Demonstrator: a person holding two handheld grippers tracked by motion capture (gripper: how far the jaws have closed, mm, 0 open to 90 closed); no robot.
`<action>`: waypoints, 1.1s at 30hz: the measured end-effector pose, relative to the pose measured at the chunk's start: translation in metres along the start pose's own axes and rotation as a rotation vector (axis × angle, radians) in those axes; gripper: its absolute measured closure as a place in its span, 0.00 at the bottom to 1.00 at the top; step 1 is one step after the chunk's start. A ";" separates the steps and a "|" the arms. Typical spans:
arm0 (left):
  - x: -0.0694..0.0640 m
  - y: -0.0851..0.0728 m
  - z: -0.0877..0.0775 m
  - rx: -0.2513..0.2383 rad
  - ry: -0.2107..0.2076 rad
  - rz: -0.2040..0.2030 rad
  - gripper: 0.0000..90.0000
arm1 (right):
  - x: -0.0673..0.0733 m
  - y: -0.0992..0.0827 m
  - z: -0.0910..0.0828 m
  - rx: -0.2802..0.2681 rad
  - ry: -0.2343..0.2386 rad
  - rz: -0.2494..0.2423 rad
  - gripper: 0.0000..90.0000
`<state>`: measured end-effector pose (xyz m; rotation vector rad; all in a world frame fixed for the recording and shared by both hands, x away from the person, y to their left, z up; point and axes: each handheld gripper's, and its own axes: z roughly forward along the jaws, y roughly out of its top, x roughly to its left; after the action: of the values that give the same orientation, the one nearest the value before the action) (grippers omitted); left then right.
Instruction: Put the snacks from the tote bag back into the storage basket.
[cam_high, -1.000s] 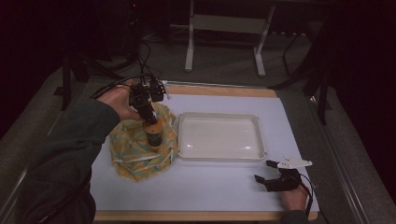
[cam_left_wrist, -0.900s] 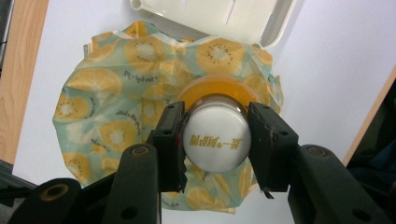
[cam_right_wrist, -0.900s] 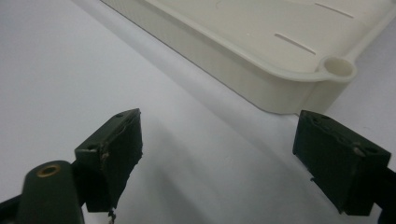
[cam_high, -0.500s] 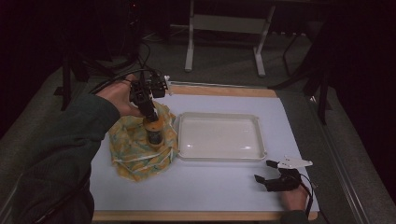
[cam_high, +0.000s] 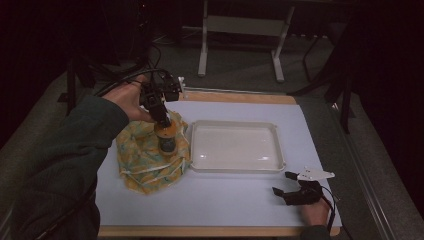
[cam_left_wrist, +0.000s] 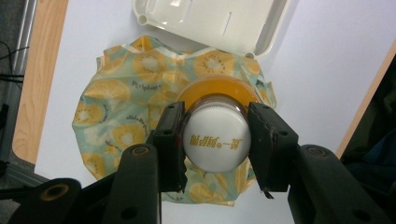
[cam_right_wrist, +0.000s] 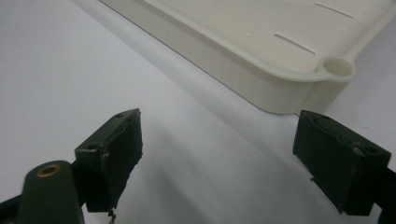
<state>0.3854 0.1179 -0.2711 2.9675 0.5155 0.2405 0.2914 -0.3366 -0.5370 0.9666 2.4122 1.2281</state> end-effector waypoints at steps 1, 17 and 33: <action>-0.001 0.000 -0.001 -0.002 0.000 -0.002 0.66 | 0.000 0.000 0.000 0.001 0.000 0.000 0.17; -0.005 0.008 -0.015 -0.015 0.015 0.009 0.66 | 0.000 0.000 0.000 -0.003 0.001 0.001 0.17; -0.007 0.017 -0.021 -0.018 0.018 0.021 0.66 | 0.000 0.000 0.000 -0.006 0.003 0.004 0.17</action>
<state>0.3806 0.1018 -0.2494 2.9574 0.4812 0.2730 0.2915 -0.3371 -0.5370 0.9686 2.4084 1.2378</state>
